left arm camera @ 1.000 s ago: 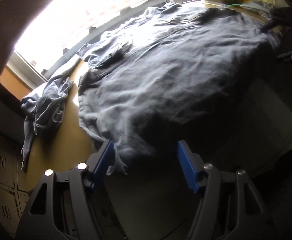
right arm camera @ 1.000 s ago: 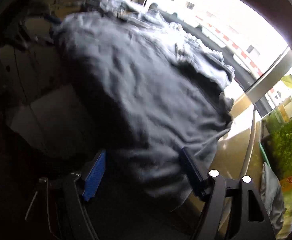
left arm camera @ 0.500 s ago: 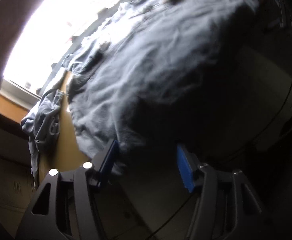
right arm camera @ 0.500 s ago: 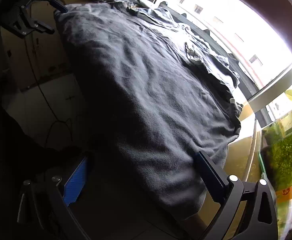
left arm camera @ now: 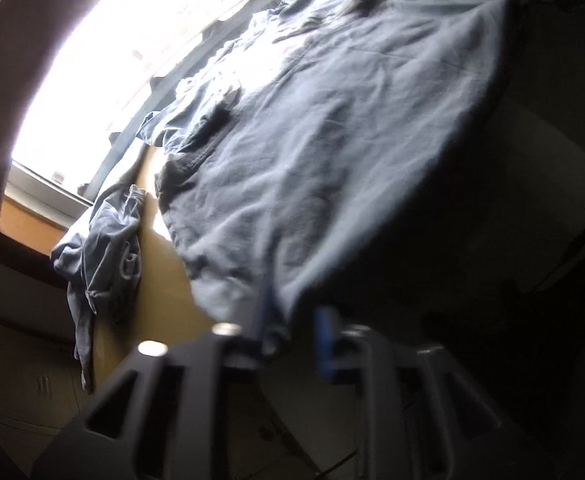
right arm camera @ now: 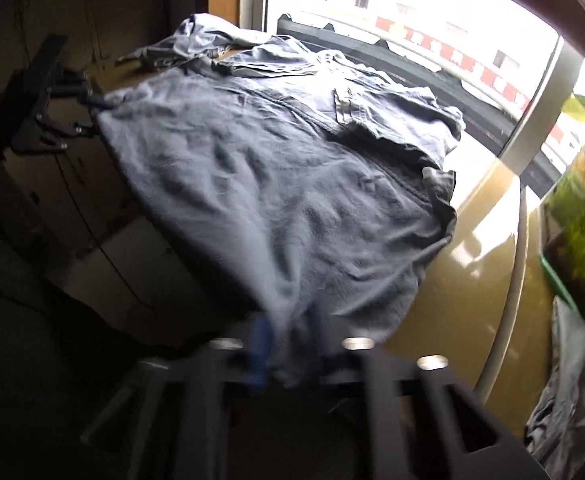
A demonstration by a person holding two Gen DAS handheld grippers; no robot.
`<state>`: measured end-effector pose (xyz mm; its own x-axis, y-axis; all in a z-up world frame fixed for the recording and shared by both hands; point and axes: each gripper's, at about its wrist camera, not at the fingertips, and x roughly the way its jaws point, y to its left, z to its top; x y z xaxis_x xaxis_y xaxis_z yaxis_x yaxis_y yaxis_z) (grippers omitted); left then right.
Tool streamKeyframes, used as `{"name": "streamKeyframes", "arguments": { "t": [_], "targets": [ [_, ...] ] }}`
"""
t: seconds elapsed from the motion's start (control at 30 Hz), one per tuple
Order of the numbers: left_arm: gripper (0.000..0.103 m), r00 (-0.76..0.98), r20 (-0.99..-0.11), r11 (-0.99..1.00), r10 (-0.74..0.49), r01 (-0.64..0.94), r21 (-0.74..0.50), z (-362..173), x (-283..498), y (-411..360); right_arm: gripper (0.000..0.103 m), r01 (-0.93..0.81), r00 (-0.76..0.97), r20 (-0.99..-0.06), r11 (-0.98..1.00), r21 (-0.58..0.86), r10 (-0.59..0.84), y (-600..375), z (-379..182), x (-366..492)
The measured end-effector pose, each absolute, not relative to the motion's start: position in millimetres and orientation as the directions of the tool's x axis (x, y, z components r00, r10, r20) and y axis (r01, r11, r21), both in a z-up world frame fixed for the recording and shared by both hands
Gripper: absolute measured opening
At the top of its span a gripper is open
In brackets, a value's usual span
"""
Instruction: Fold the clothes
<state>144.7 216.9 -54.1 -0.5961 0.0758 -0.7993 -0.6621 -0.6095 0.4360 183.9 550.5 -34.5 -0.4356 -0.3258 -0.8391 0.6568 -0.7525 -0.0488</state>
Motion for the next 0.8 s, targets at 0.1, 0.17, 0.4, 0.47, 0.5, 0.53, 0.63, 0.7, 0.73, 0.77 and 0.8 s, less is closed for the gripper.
{"name": "streamKeyframes", "arguments": {
  "t": [0.1,0.17,0.4,0.47,0.5,0.53,0.63,0.7,0.73,0.77,0.8],
  "targets": [
    [0.005,-0.553,-0.825,-0.652,0.115,-0.669,0.357,-41.9,138.9,208.8,0.009,0.667,-0.404,-0.846,-0.745,-0.012,-0.348,555.4,-28.3,186.1],
    [0.005,-0.537,-0.835,-0.645,0.118,-0.681,0.347,-37.7,142.8,206.6,0.008,0.694,-0.381,-0.850,-0.720,-0.002,-0.364,555.1,-22.8,197.8],
    [0.005,-0.432,-0.878,-0.640,0.206,-0.739,0.213,-6.3,161.3,194.7,0.008,0.756,-0.315,-0.876,-0.655,0.002,-0.367,566.1,22.7,222.1],
    [0.006,-0.462,-0.856,-0.642,0.231,-0.734,0.223,13.5,156.1,195.7,0.008,0.752,-0.350,-0.853,-0.659,-0.009,-0.387,572.6,48.9,218.2],
    [0.006,-0.507,-0.832,-0.645,0.226,-0.718,0.262,25.4,148.0,196.6,0.008,0.747,-0.385,-0.832,-0.665,-0.027,-0.399,575.8,64.9,210.5],
    [0.006,-0.546,-0.807,-0.649,0.224,-0.701,0.294,37.2,135.5,197.9,0.008,0.740,-0.420,-0.810,-0.671,-0.045,-0.409,578.9,80.8,202.7],
    [0.009,-0.641,-0.736,-0.662,0.218,-0.651,0.371,66.0,86.3,206.3,0.008,0.723,-0.531,-0.722,-0.681,-0.115,-0.442,583.0,123.3,163.3],
    [0.007,-0.648,-0.734,-0.686,0.206,-0.630,0.363,70.5,41.3,213.9,0.007,0.709,-0.581,-0.677,-0.690,-0.148,-0.452,581.4,138.1,122.7],
    [0.008,-0.659,-0.730,-0.703,0.182,-0.606,0.373,69.3,15.9,220.0,0.006,0.698,-0.600,-0.662,-0.698,-0.159,-0.449,579.0,142.0,99.9],
    [0.007,-0.657,-0.738,-0.719,0.155,-0.588,0.372,66.2,-10.2,226.3,0.006,0.682,-0.615,-0.657,-0.713,-0.165,-0.436,575.0,142.6,75.2],
    [0.007,-0.642,-0.755,-0.725,0.136,-0.584,0.365,61.7,-35.6,231.9,0.005,0.667,-0.624,-0.658,-0.726,-0.167,-0.422,570.2,140.8,50.7]
  ]
}}
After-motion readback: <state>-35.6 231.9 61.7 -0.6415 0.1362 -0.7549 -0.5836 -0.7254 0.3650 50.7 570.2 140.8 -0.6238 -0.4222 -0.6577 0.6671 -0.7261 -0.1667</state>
